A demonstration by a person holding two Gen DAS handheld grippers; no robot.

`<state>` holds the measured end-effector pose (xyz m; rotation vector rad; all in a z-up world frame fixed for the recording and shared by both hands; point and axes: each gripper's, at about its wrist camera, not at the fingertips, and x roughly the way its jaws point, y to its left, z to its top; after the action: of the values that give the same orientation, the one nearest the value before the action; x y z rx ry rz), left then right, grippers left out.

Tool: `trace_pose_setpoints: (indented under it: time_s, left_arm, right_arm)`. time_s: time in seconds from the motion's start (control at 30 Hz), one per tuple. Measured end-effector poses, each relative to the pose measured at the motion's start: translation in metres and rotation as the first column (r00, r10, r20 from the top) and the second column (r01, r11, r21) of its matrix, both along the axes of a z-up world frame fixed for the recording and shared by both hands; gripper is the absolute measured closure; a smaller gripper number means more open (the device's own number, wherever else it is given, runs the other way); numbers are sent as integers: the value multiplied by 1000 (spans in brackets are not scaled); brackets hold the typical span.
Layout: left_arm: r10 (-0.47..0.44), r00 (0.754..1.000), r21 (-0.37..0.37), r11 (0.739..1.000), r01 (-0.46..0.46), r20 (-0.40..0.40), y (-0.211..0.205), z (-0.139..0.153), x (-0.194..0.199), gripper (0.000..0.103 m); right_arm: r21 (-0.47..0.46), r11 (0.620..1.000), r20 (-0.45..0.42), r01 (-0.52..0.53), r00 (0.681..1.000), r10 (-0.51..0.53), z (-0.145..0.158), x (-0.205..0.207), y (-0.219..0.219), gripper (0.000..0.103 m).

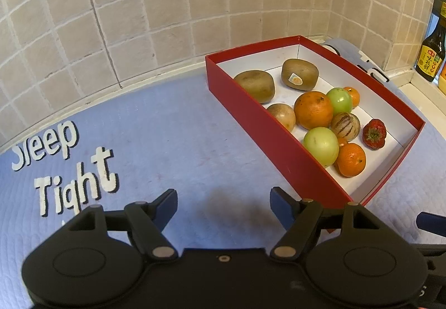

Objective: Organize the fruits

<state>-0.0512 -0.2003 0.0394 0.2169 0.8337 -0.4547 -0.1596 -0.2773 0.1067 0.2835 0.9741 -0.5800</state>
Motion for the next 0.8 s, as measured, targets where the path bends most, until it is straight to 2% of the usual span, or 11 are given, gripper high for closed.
trace_pose_setpoints:
  time_s: [0.8]
  left_arm:
    - [16,1000,-10,1000,-16,1,1,1,-1,11]
  right_arm:
    - [-10,1000,5,13,1000,-13,2,-4,1,2]
